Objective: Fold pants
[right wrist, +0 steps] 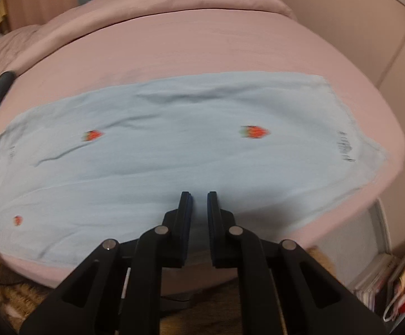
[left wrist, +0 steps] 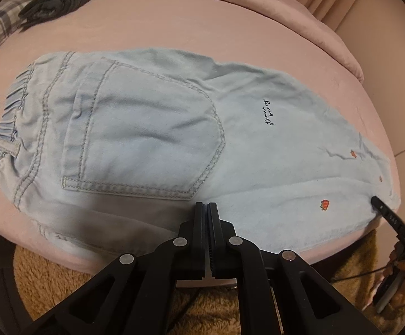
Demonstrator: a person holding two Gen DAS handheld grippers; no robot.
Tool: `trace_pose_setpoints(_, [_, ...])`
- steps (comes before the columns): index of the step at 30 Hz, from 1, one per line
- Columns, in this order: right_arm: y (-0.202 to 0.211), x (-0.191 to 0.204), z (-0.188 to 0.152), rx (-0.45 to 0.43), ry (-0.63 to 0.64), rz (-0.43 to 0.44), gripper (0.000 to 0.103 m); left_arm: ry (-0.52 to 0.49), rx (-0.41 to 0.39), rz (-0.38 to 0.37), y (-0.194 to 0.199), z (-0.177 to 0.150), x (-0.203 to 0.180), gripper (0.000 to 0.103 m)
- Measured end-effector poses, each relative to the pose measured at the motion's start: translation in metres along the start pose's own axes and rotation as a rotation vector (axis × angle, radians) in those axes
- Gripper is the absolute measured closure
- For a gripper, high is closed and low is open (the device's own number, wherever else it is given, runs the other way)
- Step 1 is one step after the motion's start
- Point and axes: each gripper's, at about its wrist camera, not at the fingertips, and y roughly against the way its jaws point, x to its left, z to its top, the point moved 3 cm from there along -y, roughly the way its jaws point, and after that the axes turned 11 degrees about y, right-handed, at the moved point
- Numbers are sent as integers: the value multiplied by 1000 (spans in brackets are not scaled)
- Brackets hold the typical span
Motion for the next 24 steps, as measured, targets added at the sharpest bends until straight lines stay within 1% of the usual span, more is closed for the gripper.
trace_pose_setpoints(1, [-1,-5,1,11,-17,4,94,17,14,-9,4,3,4,95])
trace_pose_setpoints(2, [0,-10,3,27,-31,31,94,35,20,-11,10,6,9,95])
trace_pose_setpoints(3, [2,-14,9,49,-35,63,90,52,11,-14,19,12,14,95])
trace_pose_setpoints(4, [2,-11,19,52,-23,66,84,61,-14,-25,29,18,18,95])
trace_pose_setpoints(5, [7,-10,27,41,3,62,82,67,-62,-23,44,27,24,95])
trace_pose_setpoints(6, [17,-1,42,0,55,65,76,68,-97,-19,54,35,28,95])
trace_pose_setpoints(7, [24,6,54,-33,83,86,70,65,-137,-15,65,43,33,95])
trace_pose_setpoints(8, [31,18,68,-63,106,131,66,66,-184,-7,75,54,40,91])
trace_pose_setpoints(9, [36,32,84,-80,122,190,58,73,-209,4,79,62,46,85])
trace_pose_setpoints(10, [38,45,97,-89,135,248,53,86,-227,22,81,70,55,83])
trace_pose_setpoints(11, [39,60,109,-95,149,307,53,97,-237,36,80,80,63,83])
trace_pose_setpoints(13, [36,104,139,-82,193,452,54,110,-226,27,70,91,73,83])
trace_pose_setpoints(14, [33,121,150,-72,212,491,54,116,-214,22,64,94,76,83])
trace_pose_setpoints(16, [25,171,170,-46,281,565,54,131,-174,46,45,97,84,83])
trace_pose_setpoints(17, [20,191,174,-29,305,589,55,125,-167,50,39,95,86,83])
trace_pose_setpoints(18, [10,217,181,8,336,610,55,106,-160,72,31,91,89,83])
trace_pose_setpoints(19, [6,233,181,28,355,619,55,100,-147,82,25,87,86,83])
trace_pose_setpoints(20, [-1,250,182,49,381,625,55,101,-115,76,21,83,88,84])
trace_pose_setpoints(21, [-6,266,184,69,408,624,55,106,-103,75,16,76,87,84])
trace_pose_setpoints(23, [-16,291,179,105,441,625,55,80,-129,71,18,68,86,85])
trace_pose_setpoints(24, [-27,302,178,140,451,621,55,78,-129,67,20,65,87,85])
